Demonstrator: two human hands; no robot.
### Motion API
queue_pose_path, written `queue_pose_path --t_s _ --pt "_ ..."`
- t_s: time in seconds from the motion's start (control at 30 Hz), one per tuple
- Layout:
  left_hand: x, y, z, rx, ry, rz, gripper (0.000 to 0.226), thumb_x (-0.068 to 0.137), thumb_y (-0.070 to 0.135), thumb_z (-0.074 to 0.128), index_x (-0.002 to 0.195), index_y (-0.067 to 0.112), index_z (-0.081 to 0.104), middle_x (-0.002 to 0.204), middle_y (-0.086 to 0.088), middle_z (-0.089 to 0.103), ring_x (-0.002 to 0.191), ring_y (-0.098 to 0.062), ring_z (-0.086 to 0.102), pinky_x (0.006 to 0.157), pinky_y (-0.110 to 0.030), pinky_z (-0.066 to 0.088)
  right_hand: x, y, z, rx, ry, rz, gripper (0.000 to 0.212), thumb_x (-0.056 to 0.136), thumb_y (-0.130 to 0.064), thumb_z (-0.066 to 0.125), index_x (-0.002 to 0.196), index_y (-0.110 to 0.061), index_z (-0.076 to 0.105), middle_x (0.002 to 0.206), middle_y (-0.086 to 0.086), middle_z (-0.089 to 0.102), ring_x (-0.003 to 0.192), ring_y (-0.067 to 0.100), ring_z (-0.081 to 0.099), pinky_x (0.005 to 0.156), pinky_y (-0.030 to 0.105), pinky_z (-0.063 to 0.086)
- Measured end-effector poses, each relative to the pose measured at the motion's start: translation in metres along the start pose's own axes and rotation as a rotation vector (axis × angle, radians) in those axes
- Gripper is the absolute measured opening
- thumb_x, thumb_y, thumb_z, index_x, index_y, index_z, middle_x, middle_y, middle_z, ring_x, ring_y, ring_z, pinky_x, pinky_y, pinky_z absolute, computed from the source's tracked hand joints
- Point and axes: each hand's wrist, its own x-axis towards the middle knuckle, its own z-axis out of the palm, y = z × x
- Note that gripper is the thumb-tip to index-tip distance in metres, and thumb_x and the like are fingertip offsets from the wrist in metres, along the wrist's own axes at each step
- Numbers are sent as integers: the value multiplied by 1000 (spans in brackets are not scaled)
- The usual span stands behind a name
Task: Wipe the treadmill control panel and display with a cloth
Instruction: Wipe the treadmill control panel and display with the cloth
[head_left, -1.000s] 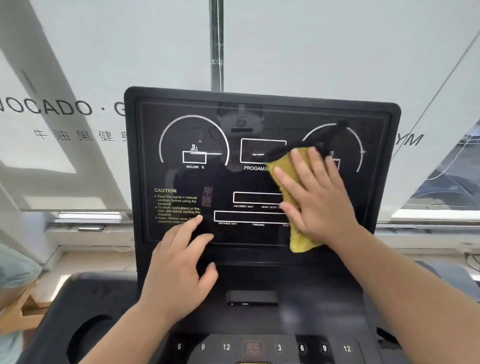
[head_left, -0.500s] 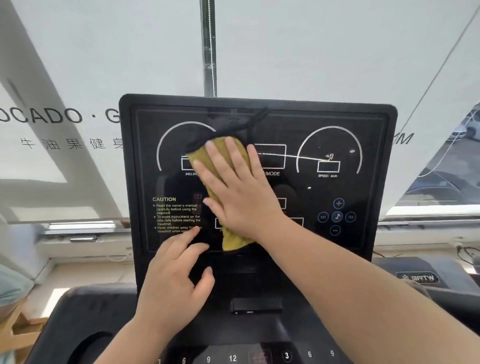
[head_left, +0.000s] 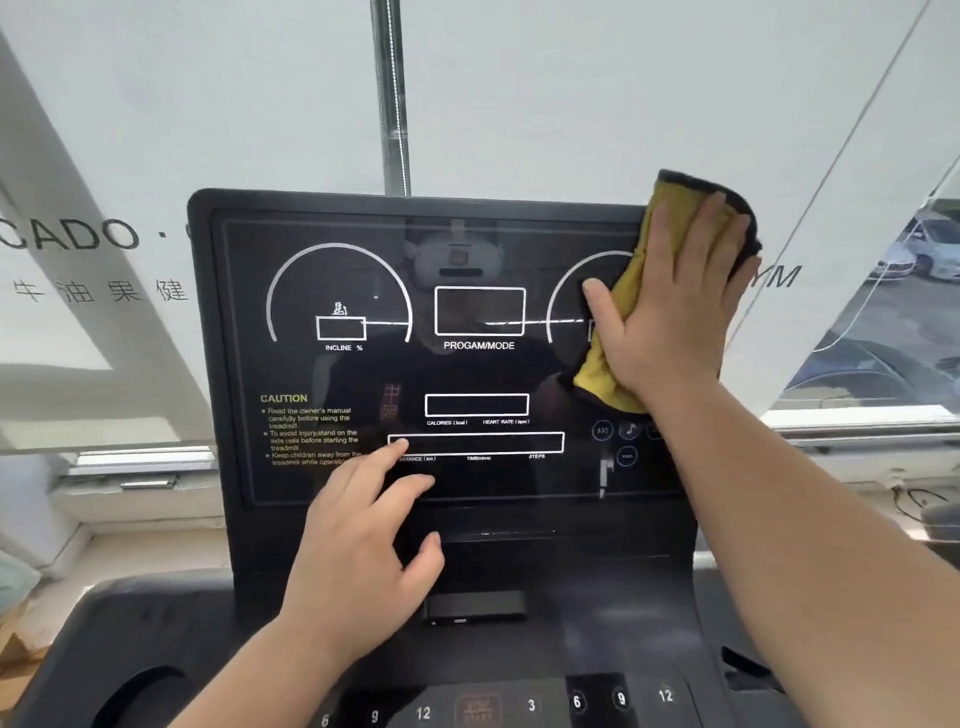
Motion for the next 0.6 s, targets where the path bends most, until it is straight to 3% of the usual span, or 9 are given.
queue_pose_path --t_s 0.1,0.27,0.37,0.47,0.6 --pt "1 13 6 15 -17 -4 49 77 43 58 116 19 72 142 -3 56 128 -22 48 107 -38 39 -13 -35 1 73 -7 51 107 86 -88 27 164 -20 3 170 23 -2 155 48 -3 123 66 1" --pt "-9 30 24 38 -70 -52 54 78 45 56 123 19 68 148 -5 51 132 -27 47 109 -42 40 -93 -44 30 41 -104 -436 98 90 -84 31 165 -27 5 172 12 -6 157 40 -8 124 63 0" --pt "-16 40 34 78 -103 -37 58 77 45 57 128 18 66 152 -6 48 133 -29 48 106 -50 46 -141 -7 50 20 -117 -559 89 93 -78 40 164 -31 12 173 7 1 159 34 -3 124 62 9" --pt "-21 48 44 122 -159 -42 69 77 48 56 137 14 61 159 -6 39 135 -31 48 106 -50 46 -151 39 56 15 -113 -559 84 93 -73 43 163 -34 14 172 5 3 159 33 0 124 60 12" --pt "-29 56 53 200 -242 -82 78 76 57 51 142 17 57 167 -1 25 147 -28 33 111 -56 41 -120 86 47 -43 -88 -441 86 91 -71 43 162 -28 20 172 14 7 156 42 4 124 57 -1"
